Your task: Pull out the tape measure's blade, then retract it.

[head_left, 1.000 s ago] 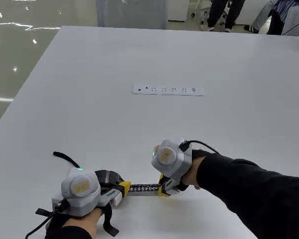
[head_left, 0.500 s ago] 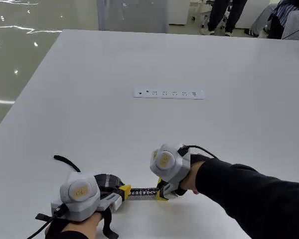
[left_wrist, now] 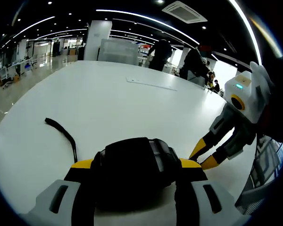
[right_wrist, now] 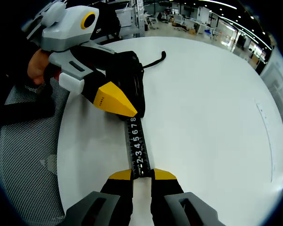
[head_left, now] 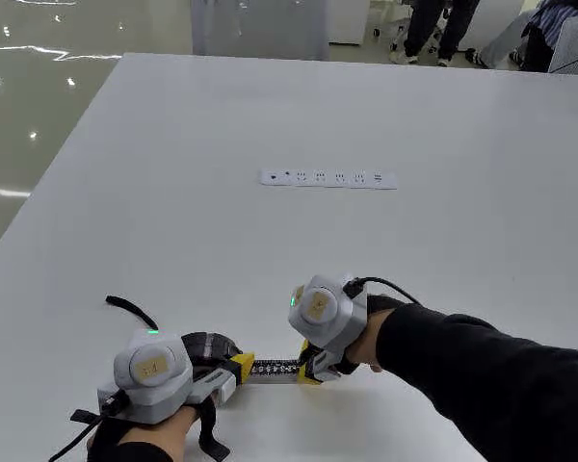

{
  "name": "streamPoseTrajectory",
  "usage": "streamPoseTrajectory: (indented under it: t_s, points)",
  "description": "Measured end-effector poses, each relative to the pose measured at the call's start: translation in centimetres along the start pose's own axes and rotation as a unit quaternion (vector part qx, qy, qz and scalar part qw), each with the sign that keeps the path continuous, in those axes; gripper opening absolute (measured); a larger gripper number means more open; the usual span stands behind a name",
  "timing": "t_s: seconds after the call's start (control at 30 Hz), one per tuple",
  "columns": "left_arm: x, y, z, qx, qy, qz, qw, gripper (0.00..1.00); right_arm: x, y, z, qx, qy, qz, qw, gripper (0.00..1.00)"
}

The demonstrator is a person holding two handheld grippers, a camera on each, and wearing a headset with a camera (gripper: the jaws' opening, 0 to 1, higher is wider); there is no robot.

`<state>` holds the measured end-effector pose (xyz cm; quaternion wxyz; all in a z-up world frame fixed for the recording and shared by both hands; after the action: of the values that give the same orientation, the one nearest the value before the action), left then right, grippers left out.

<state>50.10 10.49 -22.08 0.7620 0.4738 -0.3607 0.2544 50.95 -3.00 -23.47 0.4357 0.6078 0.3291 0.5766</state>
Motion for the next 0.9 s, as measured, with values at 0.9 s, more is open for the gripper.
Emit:
streamPoseTrajectory:
  t_s: [0.9]
  points:
    - [0.0,0.1,0.1,-0.002,0.001,-0.001,1.0000,0.63,1.5,-0.7,-0.5,0.003,-0.003,0.009,1.0000,0.09]
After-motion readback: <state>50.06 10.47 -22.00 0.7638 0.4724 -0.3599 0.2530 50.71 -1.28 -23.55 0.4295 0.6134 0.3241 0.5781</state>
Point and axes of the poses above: the centre of the closed fingertips' face, and the gripper's own axes: y roughly backward along the fingers, z roughly to its right, x roughly out of its top, the point moved 4 cm from there along y, roughly backward along the fingers, and after that the axes turned 7 degrees about -x, right-handed, at the moved point
